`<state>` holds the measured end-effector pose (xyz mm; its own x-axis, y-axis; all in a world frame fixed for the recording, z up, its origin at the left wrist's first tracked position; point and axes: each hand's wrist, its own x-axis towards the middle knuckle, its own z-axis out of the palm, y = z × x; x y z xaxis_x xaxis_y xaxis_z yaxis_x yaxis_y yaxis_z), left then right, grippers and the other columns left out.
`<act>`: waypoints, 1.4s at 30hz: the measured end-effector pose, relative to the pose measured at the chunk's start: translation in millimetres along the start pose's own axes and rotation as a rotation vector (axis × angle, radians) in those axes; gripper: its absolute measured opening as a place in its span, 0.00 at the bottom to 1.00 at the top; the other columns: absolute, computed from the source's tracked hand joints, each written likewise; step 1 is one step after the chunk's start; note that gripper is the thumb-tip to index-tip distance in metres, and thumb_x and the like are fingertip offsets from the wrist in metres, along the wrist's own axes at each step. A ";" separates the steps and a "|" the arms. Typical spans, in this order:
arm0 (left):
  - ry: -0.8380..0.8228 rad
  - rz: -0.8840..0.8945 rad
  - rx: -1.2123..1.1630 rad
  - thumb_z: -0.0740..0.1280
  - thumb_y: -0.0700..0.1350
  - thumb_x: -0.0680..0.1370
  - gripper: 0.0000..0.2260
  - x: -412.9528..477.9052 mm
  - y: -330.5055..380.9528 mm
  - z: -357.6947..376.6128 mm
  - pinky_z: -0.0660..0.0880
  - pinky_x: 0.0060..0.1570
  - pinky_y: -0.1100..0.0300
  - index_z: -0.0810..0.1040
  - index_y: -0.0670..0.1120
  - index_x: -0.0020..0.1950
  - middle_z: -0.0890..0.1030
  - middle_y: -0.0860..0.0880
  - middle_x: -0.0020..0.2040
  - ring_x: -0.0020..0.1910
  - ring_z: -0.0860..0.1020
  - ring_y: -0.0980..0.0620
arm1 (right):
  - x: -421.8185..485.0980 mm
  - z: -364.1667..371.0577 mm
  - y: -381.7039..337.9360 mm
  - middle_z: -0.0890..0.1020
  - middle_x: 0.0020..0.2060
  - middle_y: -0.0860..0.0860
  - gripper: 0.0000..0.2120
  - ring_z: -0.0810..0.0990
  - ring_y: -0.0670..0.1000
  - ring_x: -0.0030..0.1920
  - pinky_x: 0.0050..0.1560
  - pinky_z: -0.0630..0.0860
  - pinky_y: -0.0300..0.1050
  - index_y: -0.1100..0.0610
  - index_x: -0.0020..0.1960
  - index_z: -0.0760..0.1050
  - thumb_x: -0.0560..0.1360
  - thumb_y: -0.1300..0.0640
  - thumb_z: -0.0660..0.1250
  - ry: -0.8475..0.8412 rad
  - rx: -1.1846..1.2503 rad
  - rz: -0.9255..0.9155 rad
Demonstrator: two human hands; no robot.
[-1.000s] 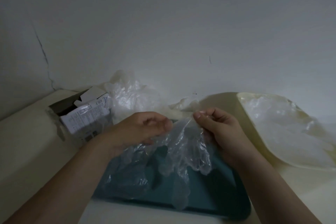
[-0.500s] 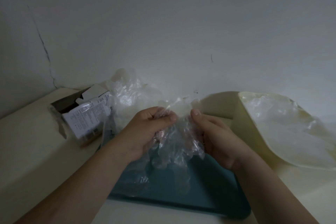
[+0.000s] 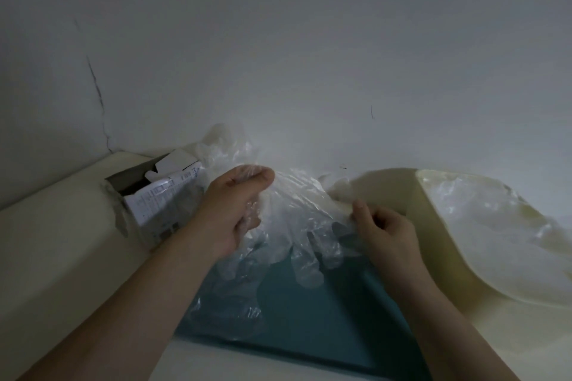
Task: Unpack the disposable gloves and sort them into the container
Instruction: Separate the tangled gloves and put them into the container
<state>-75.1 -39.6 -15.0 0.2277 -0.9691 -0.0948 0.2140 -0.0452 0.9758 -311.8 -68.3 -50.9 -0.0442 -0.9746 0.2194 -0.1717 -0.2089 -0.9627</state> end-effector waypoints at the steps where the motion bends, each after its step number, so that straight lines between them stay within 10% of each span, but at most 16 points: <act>1: -0.039 -0.005 0.022 0.77 0.50 0.76 0.05 -2.3 2.2 -1.2 0.61 0.26 0.66 0.84 0.52 0.43 0.74 0.52 0.31 0.23 0.63 0.55 | 0.0 -0.5 -4.1 0.78 0.26 0.44 0.20 0.75 0.41 0.28 0.31 0.71 0.31 0.57 0.36 0.79 0.82 0.47 0.66 0.004 -0.054 -0.051; 6: -0.246 -0.026 0.193 0.78 0.57 0.68 0.08 -17.5 -2.5 7.9 0.65 0.36 0.59 0.87 0.62 0.46 0.87 0.61 0.52 0.43 0.73 0.54 | 1.6 -4.6 -16.6 0.87 0.56 0.46 0.29 0.84 0.49 0.61 0.62 0.79 0.49 0.53 0.59 0.84 0.73 0.30 0.67 -0.410 0.189 0.111; 9: -0.330 0.044 0.186 0.77 0.50 0.74 0.07 -21.3 -12.9 22.5 0.72 0.44 0.58 0.87 0.53 0.50 0.88 0.56 0.52 0.51 0.82 0.49 | -6.5 -4.6 -21.5 0.82 0.65 0.58 0.27 0.80 0.58 0.68 0.71 0.71 0.56 0.63 0.67 0.79 0.79 0.42 0.69 -0.653 0.353 0.198; 13: -0.316 0.171 0.327 0.74 0.48 0.79 0.07 -22.9 -23.3 29.0 0.80 0.60 0.52 0.85 0.45 0.53 0.88 0.47 0.50 0.53 0.86 0.52 | -10.0 1.6 -16.9 0.83 0.59 0.66 0.19 0.84 0.63 0.58 0.63 0.80 0.60 0.68 0.61 0.80 0.81 0.53 0.68 -0.505 0.506 0.336; 17: -0.256 0.220 0.529 0.72 0.53 0.81 0.11 -28.0 -29.5 22.7 0.72 0.35 0.59 0.83 0.50 0.41 0.78 0.50 0.31 0.31 0.74 0.56 | -7.3 -1.1 -16.8 0.85 0.49 0.68 0.17 0.85 0.66 0.47 0.58 0.79 0.70 0.63 0.53 0.84 0.78 0.48 0.73 -0.225 0.313 0.286; 22: -0.297 0.138 0.706 0.72 0.54 0.81 0.10 -43.6 -36.0 0.6 0.67 0.27 0.63 0.83 0.49 0.44 0.77 0.52 0.29 0.26 0.70 0.55 | -3.0 -9.5 -16.2 0.83 0.43 0.69 0.17 0.83 0.66 0.40 0.47 0.83 0.66 0.58 0.47 0.85 0.78 0.43 0.72 -0.053 0.122 0.150; 32: 0.212 0.431 0.939 0.74 0.49 0.78 0.06 -22.5 -27.4 -19.1 0.74 0.44 0.62 0.78 0.52 0.51 0.80 0.56 0.50 0.45 0.79 0.58 | -11.5 -25.1 -44.2 0.82 0.30 0.51 0.15 0.75 0.40 0.24 0.28 0.74 0.34 0.57 0.43 0.83 0.82 0.49 0.68 -0.334 -0.440 -0.065; 42: -0.365 0.398 1.544 0.72 0.51 0.71 0.26 21.1 -41.0 45.0 0.75 0.65 0.49 0.78 0.56 0.70 0.74 0.53 0.68 0.65 0.71 0.49 | -49.1 -27.7 -39.9 0.85 0.36 0.55 0.14 0.84 0.55 0.35 0.38 0.83 0.50 0.57 0.43 0.82 0.81 0.50 0.65 -0.471 -0.618 -0.093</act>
<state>-121.8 -69.2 -48.2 -0.2391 -0.9706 0.0263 -0.9487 0.2394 0.2065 -330.1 -9.8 -18.9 0.3959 -0.9155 0.0709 -0.6775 -0.3433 -0.6505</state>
